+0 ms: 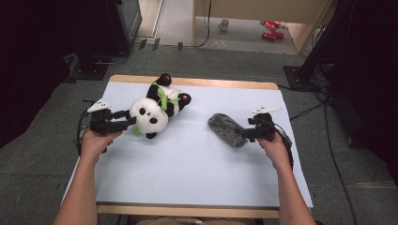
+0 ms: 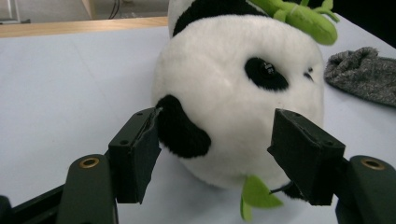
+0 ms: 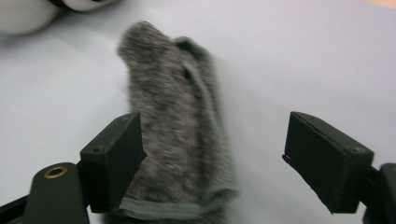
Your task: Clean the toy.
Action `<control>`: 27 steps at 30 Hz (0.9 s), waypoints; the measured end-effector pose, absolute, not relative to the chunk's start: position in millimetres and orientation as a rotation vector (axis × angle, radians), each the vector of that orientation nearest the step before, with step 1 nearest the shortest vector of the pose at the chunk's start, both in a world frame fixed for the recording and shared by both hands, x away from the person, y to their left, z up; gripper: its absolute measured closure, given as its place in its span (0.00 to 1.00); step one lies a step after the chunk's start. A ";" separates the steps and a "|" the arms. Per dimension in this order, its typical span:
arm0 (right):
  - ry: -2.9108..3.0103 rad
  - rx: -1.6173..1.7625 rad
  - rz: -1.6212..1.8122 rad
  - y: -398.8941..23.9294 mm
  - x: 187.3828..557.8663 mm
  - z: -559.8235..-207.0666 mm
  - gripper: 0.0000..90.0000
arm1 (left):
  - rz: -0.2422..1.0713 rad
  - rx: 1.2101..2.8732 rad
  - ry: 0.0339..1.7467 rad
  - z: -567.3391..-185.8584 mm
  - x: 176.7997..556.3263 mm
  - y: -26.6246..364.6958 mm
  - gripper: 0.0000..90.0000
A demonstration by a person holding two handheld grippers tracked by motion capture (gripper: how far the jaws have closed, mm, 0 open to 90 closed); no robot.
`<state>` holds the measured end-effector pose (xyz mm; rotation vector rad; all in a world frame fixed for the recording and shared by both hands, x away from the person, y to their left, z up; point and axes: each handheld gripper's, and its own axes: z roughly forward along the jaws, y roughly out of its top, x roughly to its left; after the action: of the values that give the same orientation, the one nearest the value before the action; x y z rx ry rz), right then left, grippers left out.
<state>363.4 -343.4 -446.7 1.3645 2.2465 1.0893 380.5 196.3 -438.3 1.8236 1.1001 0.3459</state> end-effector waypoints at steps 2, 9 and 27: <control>2.238 1.361 1.056 -348.2 363.1 -447.1 0.23 | 0.347 1.824 1.106 -440.3 375.2 200.1 0.36; 2.278 1.368 1.062 -363.1 366.1 -455.5 0.23 | 0.340 1.847 1.130 -447.6 361.5 207.3 0.36; 2.205 1.428 1.016 -401.4 366.2 -475.2 0.24 | 0.332 2.042 1.086 -478.6 347.3 198.7 0.36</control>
<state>366.2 -401.4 -475.2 1.4282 2.2049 1.0165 347.3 198.7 -478.6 2.0417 1.0859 0.3321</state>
